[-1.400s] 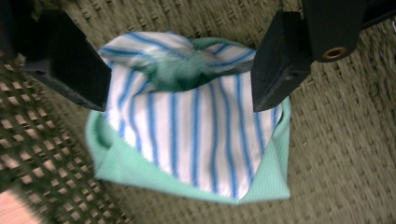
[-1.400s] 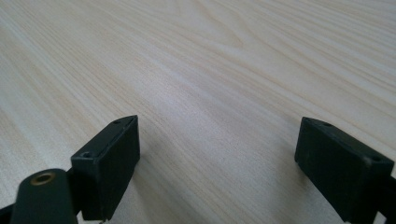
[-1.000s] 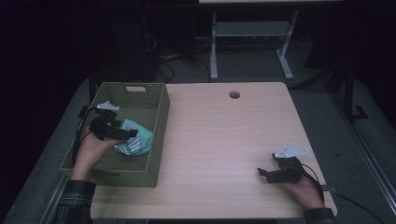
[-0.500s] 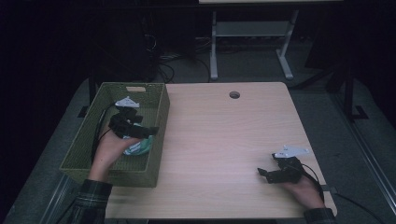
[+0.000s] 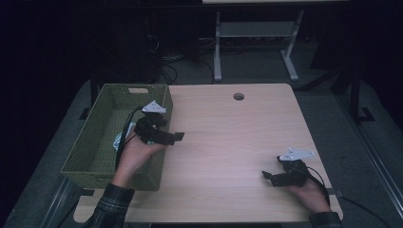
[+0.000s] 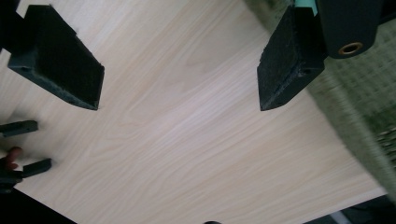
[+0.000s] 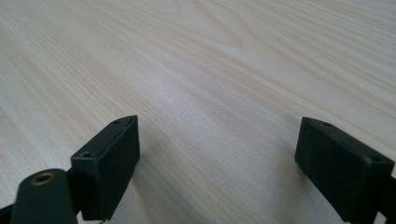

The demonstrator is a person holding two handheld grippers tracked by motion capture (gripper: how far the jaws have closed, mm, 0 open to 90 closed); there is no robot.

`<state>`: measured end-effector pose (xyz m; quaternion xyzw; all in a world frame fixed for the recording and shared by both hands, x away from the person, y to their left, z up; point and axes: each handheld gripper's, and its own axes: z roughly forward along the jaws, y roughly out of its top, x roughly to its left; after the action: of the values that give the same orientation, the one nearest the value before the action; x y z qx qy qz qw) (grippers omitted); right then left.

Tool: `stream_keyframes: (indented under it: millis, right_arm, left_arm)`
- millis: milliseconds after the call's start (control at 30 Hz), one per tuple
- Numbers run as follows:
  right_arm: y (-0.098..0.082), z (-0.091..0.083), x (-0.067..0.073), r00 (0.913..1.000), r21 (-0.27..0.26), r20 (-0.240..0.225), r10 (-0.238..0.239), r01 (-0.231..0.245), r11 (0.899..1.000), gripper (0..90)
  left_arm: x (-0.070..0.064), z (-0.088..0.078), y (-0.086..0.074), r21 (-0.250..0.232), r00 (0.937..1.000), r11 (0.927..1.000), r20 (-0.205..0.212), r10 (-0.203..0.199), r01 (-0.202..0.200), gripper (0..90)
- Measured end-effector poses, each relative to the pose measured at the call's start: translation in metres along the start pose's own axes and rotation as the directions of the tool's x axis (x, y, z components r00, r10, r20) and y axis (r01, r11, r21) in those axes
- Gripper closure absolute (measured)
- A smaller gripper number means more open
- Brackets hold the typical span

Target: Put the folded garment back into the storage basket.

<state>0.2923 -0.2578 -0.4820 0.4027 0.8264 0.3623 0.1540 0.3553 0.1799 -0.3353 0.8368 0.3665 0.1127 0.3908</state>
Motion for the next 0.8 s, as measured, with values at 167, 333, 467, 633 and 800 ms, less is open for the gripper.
stream_keyframes:
  millis: [167,333,467,633,800]
  right_arm:
    - [0.0,0.0,0.0,1.0,-0.001,0.0,-0.001,0.001,1.0,13.6]
    - [0.0,0.0,0.0,1.0,-0.001,0.0,-0.002,0.002,1.0,13.6]
    - [0.0,0.0,0.0,1.0,-0.001,-0.001,-0.001,0.001,1.0,13.7]
    - [0.0,0.0,0.0,1.0,0.0,0.0,0.0,0.0,1.0,13.6]
    - [0.0,0.0,0.0,1.0,0.001,0.0,0.0,0.0,1.0,13.5]
  left_arm:
    - [-0.017,0.014,0.004,-0.007,0.9989,0.9995,0.037,0.03,-0.029,14.5]
    - [-0.03,0.027,0.004,-0.017,0.9974,0.9986,0.051,0.051,-0.05,14.5]
    - [-0.039,0.039,0.0,-0.022,0.996,0.9975,0.059,0.068,-0.066,14.5]
    - [-0.052,0.056,-0.007,-0.017,0.9942,0.9959,0.058,0.09,-0.089,14.4]
    - [-0.059,0.07,-0.016,-0.018,0.9925,0.9949,0.07,0.101,-0.1,14.4]
